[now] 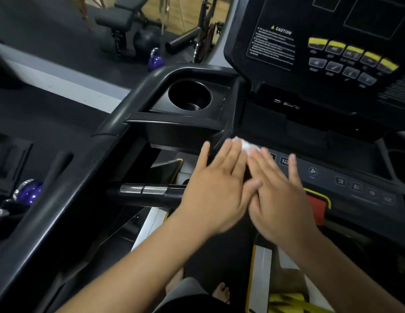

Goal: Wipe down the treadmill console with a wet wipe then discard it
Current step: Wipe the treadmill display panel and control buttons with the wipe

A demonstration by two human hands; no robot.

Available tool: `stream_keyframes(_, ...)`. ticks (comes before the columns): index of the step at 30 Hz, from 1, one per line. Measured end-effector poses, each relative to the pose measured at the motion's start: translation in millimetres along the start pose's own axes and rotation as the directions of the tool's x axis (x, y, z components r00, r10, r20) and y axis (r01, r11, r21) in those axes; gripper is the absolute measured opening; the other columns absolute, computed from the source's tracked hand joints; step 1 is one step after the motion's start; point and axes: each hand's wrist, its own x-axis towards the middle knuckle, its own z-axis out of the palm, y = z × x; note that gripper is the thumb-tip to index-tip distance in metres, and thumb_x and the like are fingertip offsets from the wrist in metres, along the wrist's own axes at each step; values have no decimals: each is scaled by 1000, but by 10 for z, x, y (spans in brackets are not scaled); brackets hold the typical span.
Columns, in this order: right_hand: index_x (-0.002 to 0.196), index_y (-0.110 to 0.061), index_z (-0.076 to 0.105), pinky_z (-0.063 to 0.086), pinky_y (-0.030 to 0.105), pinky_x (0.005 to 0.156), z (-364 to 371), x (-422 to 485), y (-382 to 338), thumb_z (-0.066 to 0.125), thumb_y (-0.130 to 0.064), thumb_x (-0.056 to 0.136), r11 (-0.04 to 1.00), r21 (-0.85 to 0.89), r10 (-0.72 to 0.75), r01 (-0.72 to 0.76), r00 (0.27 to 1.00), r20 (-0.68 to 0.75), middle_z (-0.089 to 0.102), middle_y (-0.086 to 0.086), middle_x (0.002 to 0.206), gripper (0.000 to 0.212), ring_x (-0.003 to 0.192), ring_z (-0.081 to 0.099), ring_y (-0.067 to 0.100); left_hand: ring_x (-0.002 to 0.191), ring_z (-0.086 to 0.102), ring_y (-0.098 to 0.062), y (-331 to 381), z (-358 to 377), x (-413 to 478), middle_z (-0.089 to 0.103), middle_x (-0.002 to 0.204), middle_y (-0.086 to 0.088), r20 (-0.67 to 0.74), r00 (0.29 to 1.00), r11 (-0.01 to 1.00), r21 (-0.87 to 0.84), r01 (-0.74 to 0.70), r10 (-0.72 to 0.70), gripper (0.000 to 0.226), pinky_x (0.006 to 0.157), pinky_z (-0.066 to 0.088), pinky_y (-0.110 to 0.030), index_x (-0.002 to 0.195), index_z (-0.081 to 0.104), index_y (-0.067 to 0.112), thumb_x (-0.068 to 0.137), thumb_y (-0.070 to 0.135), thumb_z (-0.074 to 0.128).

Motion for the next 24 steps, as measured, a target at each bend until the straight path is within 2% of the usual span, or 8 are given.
stream_keyframes(2,152,-9,22,8,56,120,-46,159,-39,16,-28,94,999,0,33,-33,999,19,24,5,160,62,150,12,18,152,3,-19,-36,-36,208,11,164,-8,20,1000,1000,24,18,-18,75,122,0,-48,156,16,14,95,52,-6)
stream_keyframes(4,152,-10,23,5,53,121,-71,155,-150,16,-31,92,1000,10,-3,2,999,41,18,5,162,63,151,5,17,151,9,-18,-86,-94,265,18,163,-7,18,1000,1000,-22,6,-6,78,123,2,-43,154,26,14,94,54,-3)
stream_keyframes(7,147,-11,40,6,51,122,-53,-174,-231,29,-34,93,995,45,-96,93,992,84,24,3,160,59,151,5,14,143,36,-24,-118,-141,2,45,151,-11,-20,997,997,-33,-70,69,68,120,22,-42,139,53,9,100,52,17)
stream_keyframes(10,146,-14,43,15,54,119,-26,-496,-77,39,-30,92,990,65,-128,125,991,48,35,-1,156,56,149,17,11,129,54,-23,-107,-142,-371,60,136,-11,-24,987,987,-5,-159,159,56,111,40,-42,127,64,12,99,49,34)
stream_keyframes(13,142,-14,46,18,58,118,-63,-376,126,36,-27,93,997,52,-59,59,998,14,45,-1,150,52,146,27,14,132,51,-21,-69,-89,-264,57,139,-10,-3,984,983,50,-179,179,61,113,35,-49,130,62,12,100,53,28)
stream_keyframes(17,148,-12,39,13,57,119,-134,-17,162,25,-30,94,997,9,80,-79,997,-15,37,2,155,58,148,22,16,137,45,-30,66,4,178,51,143,-18,-29,992,984,136,-114,119,61,114,33,-52,139,52,4,103,44,23)
stream_keyframes(21,147,-14,38,15,53,118,-93,-391,41,34,-30,85,1000,-16,3,-2,1000,20,39,2,154,64,147,24,16,124,57,-34,157,-6,-158,62,129,-22,-41,984,978,124,-167,173,53,107,43,-49,124,65,0,96,36,38)
stream_keyframes(24,147,-14,39,14,52,116,-58,-501,125,38,-30,82,999,-34,-29,31,998,56,38,2,154,67,147,24,15,125,57,-35,165,12,-192,61,131,-22,-20,984,972,158,-173,178,56,106,44,-49,123,65,-1,93,39,40)
